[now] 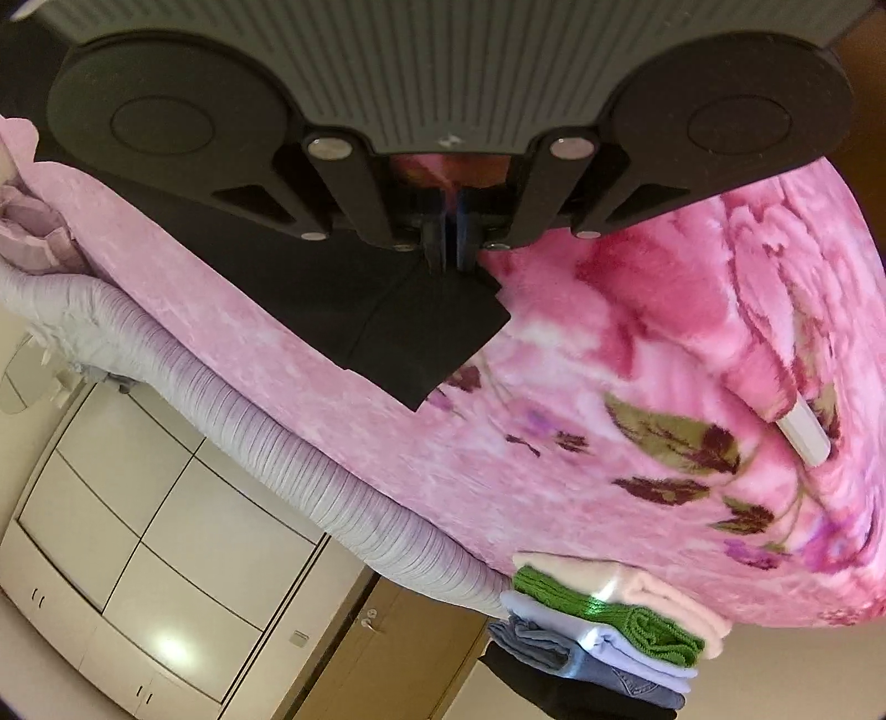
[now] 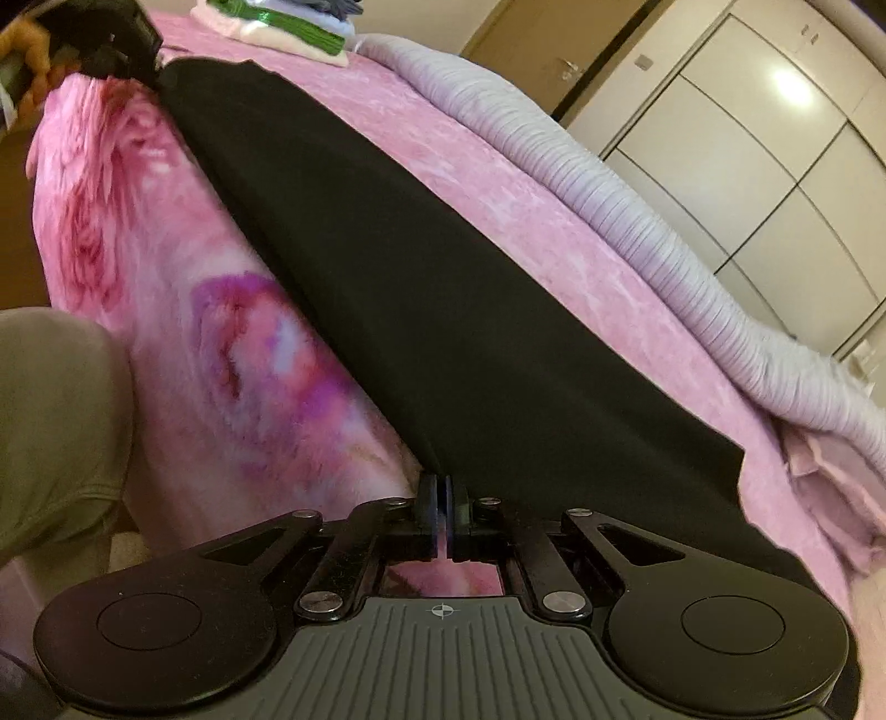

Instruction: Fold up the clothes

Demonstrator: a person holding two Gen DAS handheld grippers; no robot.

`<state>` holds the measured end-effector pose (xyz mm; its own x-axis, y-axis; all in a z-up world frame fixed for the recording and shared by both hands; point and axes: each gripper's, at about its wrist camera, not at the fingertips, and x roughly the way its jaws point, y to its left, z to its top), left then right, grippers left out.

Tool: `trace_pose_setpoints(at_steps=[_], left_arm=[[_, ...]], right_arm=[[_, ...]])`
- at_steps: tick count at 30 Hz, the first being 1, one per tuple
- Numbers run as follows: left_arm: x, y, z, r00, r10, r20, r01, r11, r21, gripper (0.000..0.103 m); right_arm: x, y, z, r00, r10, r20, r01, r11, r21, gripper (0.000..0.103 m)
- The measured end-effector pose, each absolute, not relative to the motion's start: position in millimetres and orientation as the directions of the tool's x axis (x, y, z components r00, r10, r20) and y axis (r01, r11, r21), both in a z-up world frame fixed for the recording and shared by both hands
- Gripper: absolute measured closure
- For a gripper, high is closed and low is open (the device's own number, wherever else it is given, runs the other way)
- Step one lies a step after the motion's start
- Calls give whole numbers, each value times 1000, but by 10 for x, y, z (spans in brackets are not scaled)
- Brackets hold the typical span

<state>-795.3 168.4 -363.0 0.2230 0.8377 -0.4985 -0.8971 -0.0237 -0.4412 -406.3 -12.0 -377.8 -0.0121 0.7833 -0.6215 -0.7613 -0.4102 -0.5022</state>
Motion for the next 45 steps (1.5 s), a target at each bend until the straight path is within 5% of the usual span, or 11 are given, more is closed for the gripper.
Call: trace_pose_setpoints(at_steps=[5, 10, 16, 20, 25, 35, 36, 37, 40, 45], left_arm=[[-7931, 1534, -3382, 124, 826, -549, -941, -79, -331, 99], [-7588, 1372, -3161, 254, 812, -525, -926, 47, -375, 99], [-6491, 1396, -3092, 537, 673, -509, -833, 330, -444, 99], [-5663, 1362, -3086, 678, 523, -516, -735, 491, -468, 99], [-4869, 1251, -3142, 732, 404, -549, -660, 620, -424, 96], [-4572, 1349, -3301, 698, 412, -585, -693, 592, -411, 96], [-4562, 1360, -3305, 696, 413, -587, -696, 591, -409, 96], [-4561, 1369, -3310, 694, 414, -589, -697, 590, -407, 96], [-4558, 1397, -3325, 689, 416, -594, -702, 588, -402, 96], [-4605, 1394, -3425, 658, 425, -622, -727, 574, -377, 96]], right_arm=[[-3751, -185, -3534, 0, 792, -610, -877, -293, -380, 96], [-2667, -346, -3255, 95, 795, -599, -994, 109, -12, 91], [-1067, -980, -3261, 111, 836, -537, -653, 469, 595, 90], [-438, -1332, -3381, 130, 882, -454, -405, 465, 787, 90], [32, -1363, -3456, 142, 900, -413, -327, 436, 838, 89], [371, -1069, -3732, 128, 895, -427, -293, 445, 846, 88], [378, -1061, -3745, 130, 896, -424, -301, 443, 845, 89], [360, -1069, -3713, 143, 896, -420, -328, 444, 834, 103], [226, -1161, -3508, 210, 880, -426, -439, 474, 763, 103], [150, -1124, -3662, 244, 794, -556, -453, 601, 659, 103]])
